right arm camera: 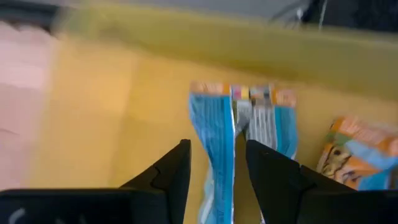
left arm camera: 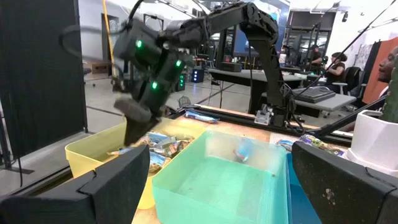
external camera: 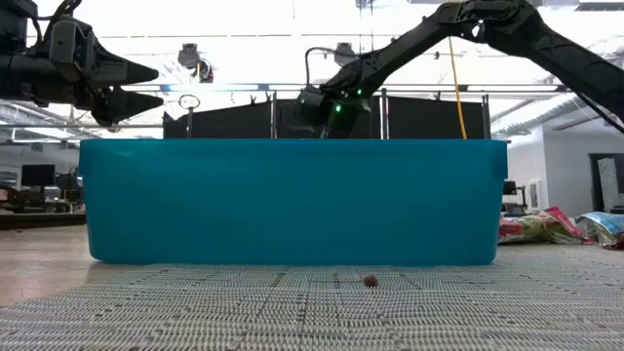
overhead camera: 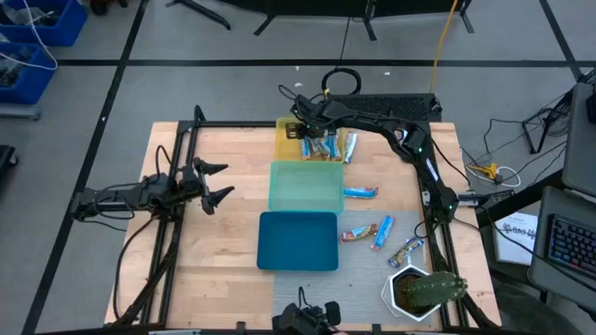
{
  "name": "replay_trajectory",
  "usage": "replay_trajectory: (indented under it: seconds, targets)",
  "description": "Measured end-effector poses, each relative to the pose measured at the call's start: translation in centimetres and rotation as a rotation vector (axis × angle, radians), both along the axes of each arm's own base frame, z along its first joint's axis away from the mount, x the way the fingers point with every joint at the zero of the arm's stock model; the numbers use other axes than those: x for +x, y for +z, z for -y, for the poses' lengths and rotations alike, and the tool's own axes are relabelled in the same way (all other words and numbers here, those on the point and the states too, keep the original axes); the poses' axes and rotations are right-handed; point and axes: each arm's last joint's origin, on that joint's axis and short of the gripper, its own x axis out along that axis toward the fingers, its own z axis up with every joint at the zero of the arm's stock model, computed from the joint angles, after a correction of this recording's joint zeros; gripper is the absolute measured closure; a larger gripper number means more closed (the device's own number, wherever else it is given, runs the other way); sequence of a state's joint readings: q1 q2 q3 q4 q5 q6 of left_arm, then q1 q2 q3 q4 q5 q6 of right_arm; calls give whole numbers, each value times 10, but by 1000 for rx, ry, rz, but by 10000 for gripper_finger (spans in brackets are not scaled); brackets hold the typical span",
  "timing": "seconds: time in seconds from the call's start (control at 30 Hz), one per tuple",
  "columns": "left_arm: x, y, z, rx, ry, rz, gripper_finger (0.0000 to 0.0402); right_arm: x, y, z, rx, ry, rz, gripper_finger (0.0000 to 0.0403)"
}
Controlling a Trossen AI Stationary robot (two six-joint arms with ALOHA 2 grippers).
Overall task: Pick and place Granola Bars by type
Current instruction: Put the blue granola bar into the green bin
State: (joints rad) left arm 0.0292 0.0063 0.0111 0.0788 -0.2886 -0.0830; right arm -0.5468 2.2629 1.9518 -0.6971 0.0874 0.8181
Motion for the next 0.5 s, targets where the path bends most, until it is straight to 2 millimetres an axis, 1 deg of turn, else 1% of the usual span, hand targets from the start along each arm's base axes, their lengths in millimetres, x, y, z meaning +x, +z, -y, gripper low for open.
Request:
replay_trajectory:
  seconds: [0.17, 0.33, 0.5]
  targets:
    - [0, 0, 0, 0, 0, 0, 9, -11, 30, 2, -83, 21, -1, 257]
    - [0, 0, 0, 0, 0, 1, 9, -22, 65, 4, -177, 102, 33, 259]
    - [0, 0, 0, 0, 0, 0, 9, -34, 95, 0, -227, 133, 63, 258]
